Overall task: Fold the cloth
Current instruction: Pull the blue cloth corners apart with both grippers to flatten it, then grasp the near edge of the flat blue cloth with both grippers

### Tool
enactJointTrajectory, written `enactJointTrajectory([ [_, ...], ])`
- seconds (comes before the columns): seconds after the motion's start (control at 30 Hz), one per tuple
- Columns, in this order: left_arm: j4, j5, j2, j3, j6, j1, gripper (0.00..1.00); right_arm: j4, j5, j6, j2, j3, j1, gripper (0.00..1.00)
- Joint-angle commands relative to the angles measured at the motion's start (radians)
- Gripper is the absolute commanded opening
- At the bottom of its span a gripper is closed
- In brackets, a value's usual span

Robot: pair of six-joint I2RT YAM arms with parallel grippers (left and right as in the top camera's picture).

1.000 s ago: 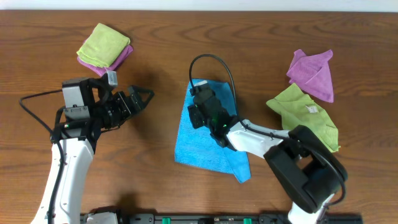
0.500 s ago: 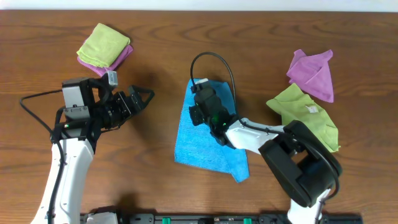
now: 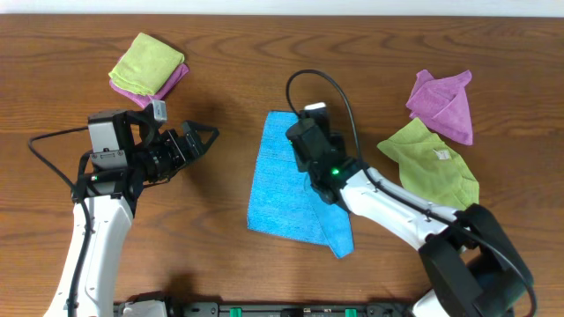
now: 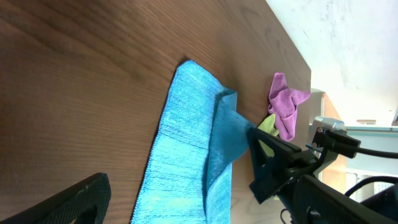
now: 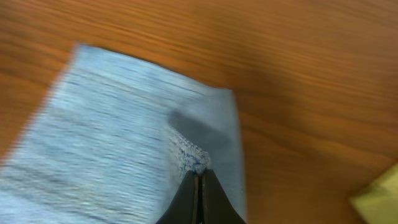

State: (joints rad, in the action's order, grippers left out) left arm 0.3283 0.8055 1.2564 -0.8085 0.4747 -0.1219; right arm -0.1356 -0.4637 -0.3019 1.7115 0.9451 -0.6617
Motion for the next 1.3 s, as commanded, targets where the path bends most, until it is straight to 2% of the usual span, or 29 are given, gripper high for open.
enactJointTrajectory([
  [0.0,-0.003,0.008,-0.014,-0.013,0.004,-0.004,0.95,-0.032,-0.107,0.003,-0.019,0.01,0.041,0.01],
  [0.2,-0.003,0.008,-0.014,-0.013,0.004,-0.004,0.95,-0.065,-0.169,0.004,-0.019,0.01,0.126,0.01],
  [0.5,-0.003,0.007,-0.014,-0.013,0.003,-0.004,0.95,-0.013,-0.191,0.026,-0.019,0.01,0.293,0.04],
  [0.53,-0.003,0.006,-0.014,-0.013,0.003,-0.004,0.95,-0.006,-0.191,0.04,-0.019,0.01,0.304,0.07],
  [0.57,-0.003,0.007,-0.014,-0.013,0.003,-0.004,0.95,0.001,-0.191,0.053,-0.019,0.01,0.314,0.22],
  [0.6,-0.003,0.007,-0.014,-0.013,0.003,-0.004,0.95,0.005,-0.192,0.057,-0.019,0.01,0.323,0.47],
  [0.63,-0.003,0.007,-0.014,-0.013,0.003,-0.004,0.95,0.005,-0.191,0.057,-0.019,0.01,0.329,0.61],
  [0.67,-0.003,0.007,-0.014,-0.013,0.003,-0.004,0.95,0.003,-0.191,0.057,-0.019,0.01,0.332,0.66],
  [0.77,-0.003,0.01,-0.014,-0.013,0.005,-0.004,0.95,-0.042,-0.161,0.056,-0.048,0.01,0.32,0.75],
  [1.0,0.039,0.034,-0.014,-0.013,0.023,-0.002,0.95,-0.369,0.303,0.029,-0.404,0.01,0.333,0.91],
  [1.13,0.135,0.025,-0.013,-0.012,0.016,-0.002,0.95,-0.596,0.448,0.017,-0.578,0.002,0.347,0.92],
  [1.27,0.214,0.002,0.005,-0.011,-0.03,0.032,0.95,-0.707,0.533,-0.05,-0.725,-0.08,0.347,0.92],
])
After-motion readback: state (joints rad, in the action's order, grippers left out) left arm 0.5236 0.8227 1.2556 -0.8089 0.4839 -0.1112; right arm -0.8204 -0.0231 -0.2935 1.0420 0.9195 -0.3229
